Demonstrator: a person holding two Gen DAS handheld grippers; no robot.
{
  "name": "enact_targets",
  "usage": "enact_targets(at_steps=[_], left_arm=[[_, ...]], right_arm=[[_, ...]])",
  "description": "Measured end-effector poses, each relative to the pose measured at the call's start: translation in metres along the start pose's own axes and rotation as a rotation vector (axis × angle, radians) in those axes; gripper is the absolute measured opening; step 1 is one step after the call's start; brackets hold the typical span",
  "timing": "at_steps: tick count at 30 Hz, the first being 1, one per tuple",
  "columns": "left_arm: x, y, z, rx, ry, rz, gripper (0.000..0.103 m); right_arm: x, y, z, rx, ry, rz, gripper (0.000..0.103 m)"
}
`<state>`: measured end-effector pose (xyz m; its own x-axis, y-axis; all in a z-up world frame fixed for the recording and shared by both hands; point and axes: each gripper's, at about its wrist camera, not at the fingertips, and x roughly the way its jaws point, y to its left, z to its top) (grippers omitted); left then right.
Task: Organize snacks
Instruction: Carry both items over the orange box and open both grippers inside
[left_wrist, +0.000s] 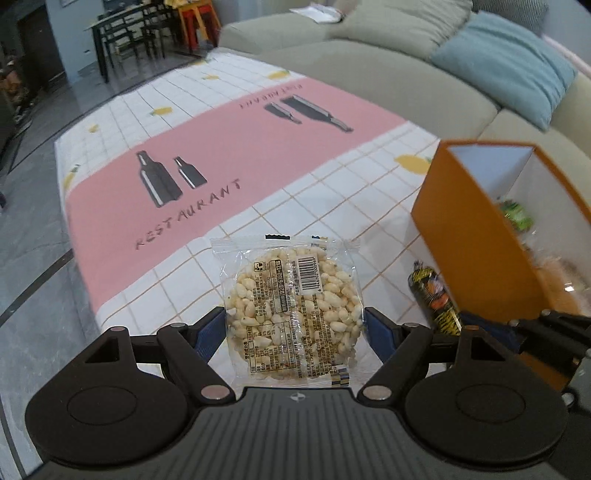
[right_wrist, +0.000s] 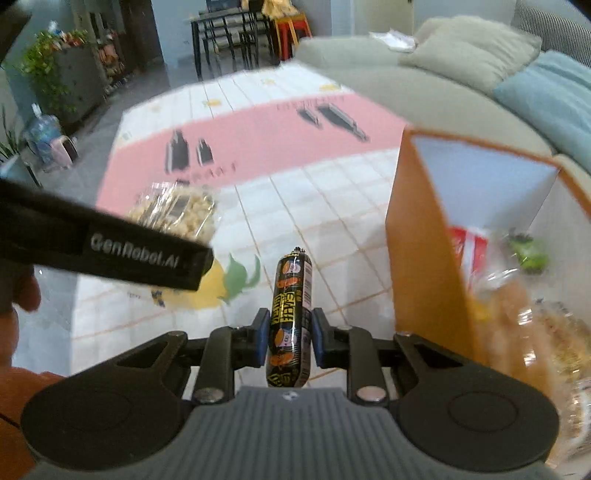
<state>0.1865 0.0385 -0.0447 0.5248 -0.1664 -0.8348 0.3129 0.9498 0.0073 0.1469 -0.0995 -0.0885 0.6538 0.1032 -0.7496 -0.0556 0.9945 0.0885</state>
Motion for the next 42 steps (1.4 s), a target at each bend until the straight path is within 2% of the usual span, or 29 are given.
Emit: enact_targets(at_steps=[6,10,14,20,28,42], left_arm=[[-0.038,-0.021,-0.001,-0.031,-0.047,-0.048,0.091],[-0.052,-0.047,0.002,0.013,-0.063,-0.077,0.091],[-0.063,-0.079,0.001,0.075,-0.075,-0.093,0.091],[-0.069,-0.117,0.004,0.149,-0.072,-0.103,0.091],[-0.059,-0.157,0.018,0.227,-0.054,-0.099,0.091],[0.002,-0.207,0.039,0.327,0.036,-0.097,0.091]], right_arm=[[-0.056,-0.021,0.004,0.045,-0.046,0.052,0.021],[-0.085,-0.043,-0.002,0.066,-0.067,0.045,0.021],[-0.096,-0.063,-0.008,0.073,-0.027,0.068,0.021],[-0.103,-0.095,-0.021,0.134,0.009,0.057,0.021],[-0.103,-0.127,-0.028,0.172,0.018,0.042,0.021],[-0.082,-0.183,-0.027,0.217,0.046,0.017,0.021]])
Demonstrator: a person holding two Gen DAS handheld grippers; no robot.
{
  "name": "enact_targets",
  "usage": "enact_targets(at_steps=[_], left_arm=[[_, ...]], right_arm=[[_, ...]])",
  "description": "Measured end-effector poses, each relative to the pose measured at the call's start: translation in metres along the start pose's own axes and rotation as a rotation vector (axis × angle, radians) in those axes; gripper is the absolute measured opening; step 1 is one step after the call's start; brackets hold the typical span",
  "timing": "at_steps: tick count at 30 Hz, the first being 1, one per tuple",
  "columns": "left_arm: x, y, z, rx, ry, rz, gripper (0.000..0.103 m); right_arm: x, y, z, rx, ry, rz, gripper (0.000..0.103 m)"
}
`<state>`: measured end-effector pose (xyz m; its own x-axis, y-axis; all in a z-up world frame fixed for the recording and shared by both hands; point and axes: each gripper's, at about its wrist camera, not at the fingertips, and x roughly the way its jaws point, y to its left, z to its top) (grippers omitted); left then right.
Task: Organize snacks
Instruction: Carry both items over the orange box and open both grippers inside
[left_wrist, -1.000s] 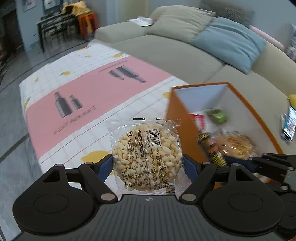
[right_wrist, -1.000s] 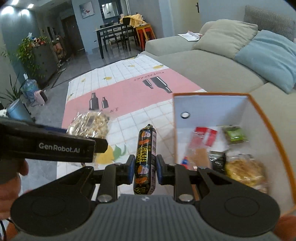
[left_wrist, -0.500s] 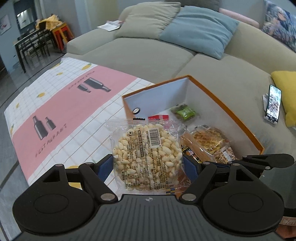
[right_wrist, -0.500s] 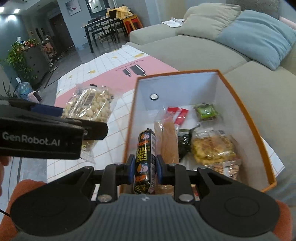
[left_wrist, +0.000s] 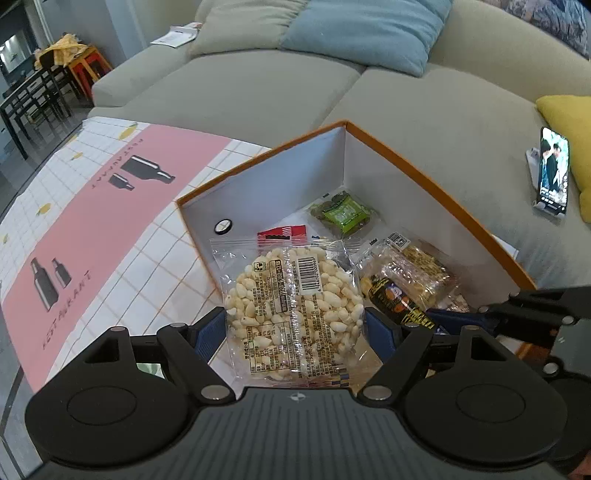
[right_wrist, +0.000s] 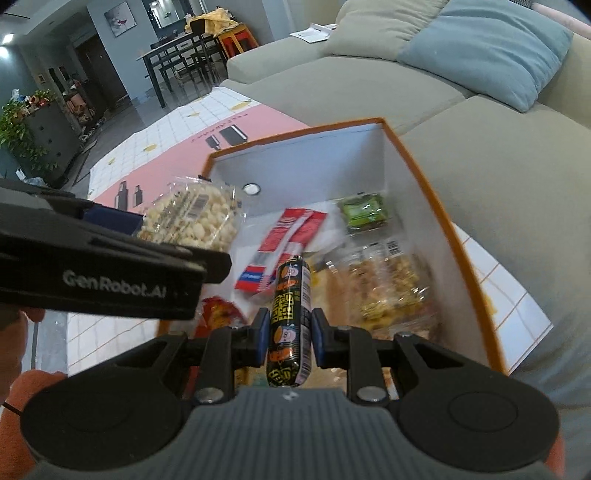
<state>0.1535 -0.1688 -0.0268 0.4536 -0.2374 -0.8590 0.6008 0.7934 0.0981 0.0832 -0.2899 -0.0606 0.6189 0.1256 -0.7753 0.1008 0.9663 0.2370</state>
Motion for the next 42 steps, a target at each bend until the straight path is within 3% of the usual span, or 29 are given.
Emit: enact_targets(at_steps=[14,21,27,34,42], left_arm=[[0.053,0.006,0.045,0.074,0.042,0.071,0.091],[0.070,-0.004,0.045,0.196,0.050,0.114,0.091],[0.076,-0.006,0.044,0.236,0.055,0.124,0.091],[0.067,-0.003,0.041,0.228,0.021,0.114,0.092],[0.044,0.009,0.040,0.164,-0.021,0.080,0.094]], right_arm=[[0.045,-0.023,0.047,-0.085,0.017,-0.033,0.021],[0.065,-0.031,0.061,-0.096,0.055,-0.059,0.021],[0.075,-0.032,0.061,-0.128,0.099,-0.063,0.022],[0.072,-0.034,0.063,-0.096,0.109,-0.063,0.025],[0.050,-0.028,0.067,-0.085,0.070,-0.090,0.038]])
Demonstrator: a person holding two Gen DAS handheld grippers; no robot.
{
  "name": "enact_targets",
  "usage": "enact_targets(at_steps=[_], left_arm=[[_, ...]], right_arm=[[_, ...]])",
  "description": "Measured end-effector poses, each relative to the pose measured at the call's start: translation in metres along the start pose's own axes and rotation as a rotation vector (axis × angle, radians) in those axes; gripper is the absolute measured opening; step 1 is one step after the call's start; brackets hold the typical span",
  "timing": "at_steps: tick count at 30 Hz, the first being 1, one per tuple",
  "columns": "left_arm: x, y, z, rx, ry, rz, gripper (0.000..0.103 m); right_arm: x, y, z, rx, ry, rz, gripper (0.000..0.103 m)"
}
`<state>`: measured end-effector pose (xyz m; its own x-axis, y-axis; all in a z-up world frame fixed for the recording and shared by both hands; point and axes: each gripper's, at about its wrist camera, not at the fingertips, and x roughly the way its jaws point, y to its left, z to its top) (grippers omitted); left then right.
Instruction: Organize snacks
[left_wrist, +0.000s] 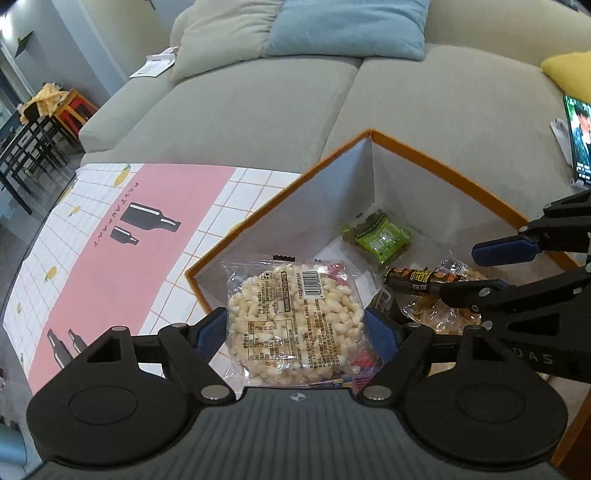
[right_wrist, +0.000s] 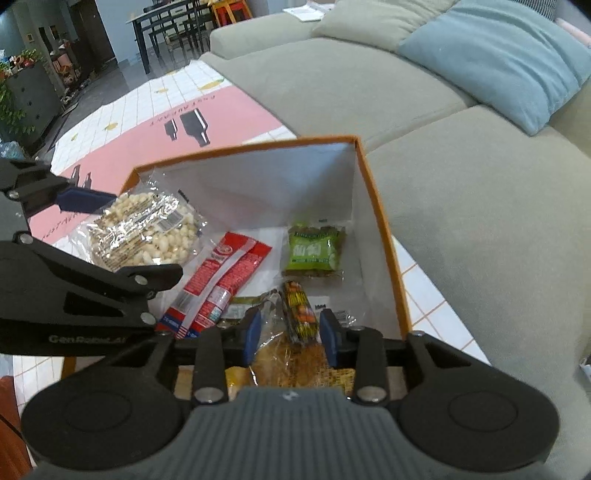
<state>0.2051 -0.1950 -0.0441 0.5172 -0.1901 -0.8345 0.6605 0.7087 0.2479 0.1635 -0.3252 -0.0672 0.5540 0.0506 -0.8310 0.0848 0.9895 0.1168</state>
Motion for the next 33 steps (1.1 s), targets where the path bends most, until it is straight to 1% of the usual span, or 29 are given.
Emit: enact_targets(at_steps=[3,6,10,14,16,18,19,22,24,26,28,30,31,33], left_arm=[[-0.009,0.001,-0.003,-0.002,-0.018,-0.001,0.094],[-0.013,-0.001,-0.003,0.005,-0.008,-0.006,0.094],[-0.015,-0.008,-0.004,0.047,-0.017,-0.007,0.094],[-0.021,-0.019,-0.010,0.103,-0.039,-0.002,0.094],[-0.021,-0.024,-0.012,0.121,-0.044,-0.016,0.094],[-0.022,-0.029,-0.012,0.138,-0.045,-0.029,0.094],[-0.022,-0.032,-0.013,0.149,-0.047,-0.033,0.094],[-0.022,-0.038,-0.016,0.191,-0.063,-0.038,0.094],[-0.023,-0.042,-0.019,0.221,-0.079,-0.039,0.094],[-0.022,-0.043,-0.020,0.232,-0.088,-0.055,0.094],[-0.021,-0.041,-0.019,0.228,-0.097,-0.068,0.094],[-0.020,-0.038,-0.019,0.219,-0.104,-0.073,0.094],[-0.020,-0.036,-0.019,0.214,-0.109,-0.078,0.089],[-0.019,-0.033,-0.019,0.205,-0.104,-0.088,0.089]], right_arm=[[-0.012,0.001,-0.001,0.005,-0.021,0.006,0.040],[-0.021,0.003,-0.003,0.009,-0.032,0.002,0.040],[-0.030,0.002,-0.009,0.038,-0.037,0.010,0.040],[-0.045,-0.002,-0.015,0.071,-0.068,0.031,0.040],[-0.051,-0.002,-0.015,0.068,-0.086,0.050,0.037],[-0.053,-0.003,-0.013,0.082,-0.099,0.091,0.015],[-0.054,-0.004,-0.011,0.096,-0.103,0.119,0.013],[-0.053,-0.007,-0.005,0.132,-0.114,0.230,0.008],[-0.047,-0.007,-0.001,0.152,-0.099,0.310,0.006],[-0.038,-0.006,0.002,0.159,-0.073,0.369,0.005],[-0.027,-0.003,0.003,0.154,-0.046,0.385,0.005],[-0.017,-0.001,0.004,0.159,-0.025,0.369,0.004],[-0.012,0.000,0.003,0.166,-0.015,0.364,0.005],[-0.006,-0.001,0.002,0.182,-0.005,0.360,0.004]])
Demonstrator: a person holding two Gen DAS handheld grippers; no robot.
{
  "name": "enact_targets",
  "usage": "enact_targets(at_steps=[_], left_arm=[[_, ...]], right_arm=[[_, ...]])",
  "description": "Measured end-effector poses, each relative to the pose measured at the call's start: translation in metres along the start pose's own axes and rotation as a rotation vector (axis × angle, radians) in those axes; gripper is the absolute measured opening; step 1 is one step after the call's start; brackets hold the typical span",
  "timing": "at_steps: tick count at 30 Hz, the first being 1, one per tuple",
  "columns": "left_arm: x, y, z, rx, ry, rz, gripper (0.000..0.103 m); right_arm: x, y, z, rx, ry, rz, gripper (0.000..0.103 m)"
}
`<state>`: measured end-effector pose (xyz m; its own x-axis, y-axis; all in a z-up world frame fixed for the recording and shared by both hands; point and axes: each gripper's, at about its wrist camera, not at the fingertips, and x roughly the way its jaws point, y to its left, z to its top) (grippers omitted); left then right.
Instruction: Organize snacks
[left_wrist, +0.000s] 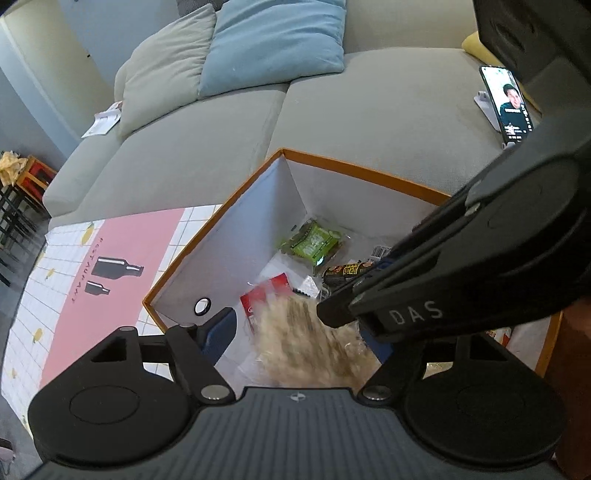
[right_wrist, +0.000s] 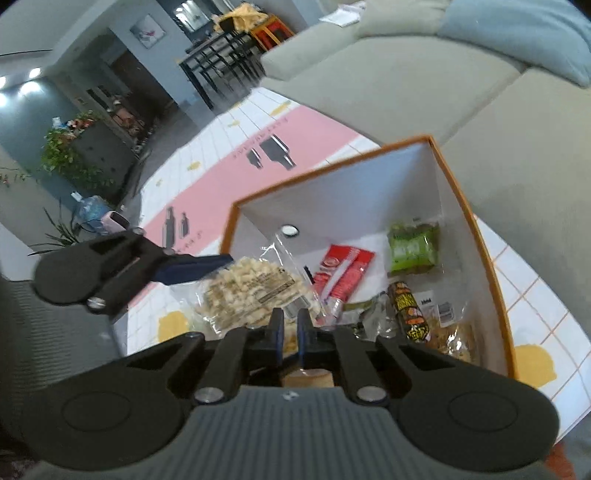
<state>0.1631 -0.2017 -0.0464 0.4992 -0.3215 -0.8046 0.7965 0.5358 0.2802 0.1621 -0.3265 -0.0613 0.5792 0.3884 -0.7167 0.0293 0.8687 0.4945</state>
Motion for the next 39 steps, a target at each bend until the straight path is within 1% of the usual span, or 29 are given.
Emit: enact_targets(at_steps=[3,6,8,10,14,16,17,18,22,23,26,29,31,32,34,36,39], left_arm=[[0.001,0.002,-0.001,-0.011,0.005,-0.003,0.089],[-0.005,0.005,-0.004,-0.040,-0.005,-0.007,0.089],[-0.012,0.012,-0.006,-0.087,-0.011,-0.005,0.088],[-0.020,0.019,-0.008,-0.145,-0.015,0.001,0.088],[-0.045,0.036,-0.014,-0.269,-0.032,0.048,0.085],[-0.060,0.043,-0.017,-0.319,-0.051,0.074,0.084],[-0.071,0.047,-0.019,-0.345,-0.065,0.088,0.084],[-0.080,0.050,-0.020,-0.365,-0.076,0.101,0.084],[-0.123,0.058,-0.026,-0.445,-0.119,0.172,0.084],[-0.135,0.058,-0.029,-0.464,-0.130,0.193,0.084],[-0.163,0.056,-0.038,-0.506,-0.162,0.237,0.084],[-0.187,0.051,-0.050,-0.532,-0.194,0.290,0.084],[-0.200,0.045,-0.058,-0.531,-0.216,0.346,0.084],[-0.205,0.042,-0.063,-0.533,-0.221,0.387,0.084],[-0.211,0.036,-0.071,-0.532,-0.230,0.452,0.085],[-0.217,0.032,-0.080,-0.534,-0.233,0.476,0.085],[-0.219,0.026,-0.094,-0.558,-0.219,0.485,0.085]], right_arm=[[0.004,-0.003,0.000,0.017,0.006,0.010,0.004],[0.003,-0.002,0.001,0.006,0.005,-0.008,0.005],[0.000,0.000,0.002,-0.001,-0.004,-0.031,0.005],[-0.006,0.003,0.002,-0.007,-0.018,-0.049,0.008],[-0.025,0.015,0.003,-0.033,-0.065,-0.100,0.011],[-0.036,0.024,0.002,-0.057,-0.090,-0.117,0.020],[-0.044,0.031,0.001,-0.075,-0.107,-0.130,0.030],[-0.049,0.038,0.000,-0.091,-0.121,-0.140,0.035],[-0.076,0.067,-0.009,-0.172,-0.185,-0.169,0.045],[-0.084,0.075,-0.013,-0.192,-0.204,-0.172,0.050],[-0.102,0.096,-0.025,-0.234,-0.247,-0.187,0.055],[-0.118,0.115,-0.040,-0.269,-0.294,-0.222,0.061],[-0.128,0.126,-0.054,-0.283,-0.346,-0.252,0.061],[-0.131,0.130,-0.060,-0.294,-0.364,-0.269,0.062],[-0.136,0.139,-0.074,-0.326,-0.383,-0.291,0.064],[-0.138,0.145,-0.087,-0.348,-0.387,-0.301,0.070],[-0.143,0.150,-0.107,-0.354,-0.411,-0.314,0.073]])
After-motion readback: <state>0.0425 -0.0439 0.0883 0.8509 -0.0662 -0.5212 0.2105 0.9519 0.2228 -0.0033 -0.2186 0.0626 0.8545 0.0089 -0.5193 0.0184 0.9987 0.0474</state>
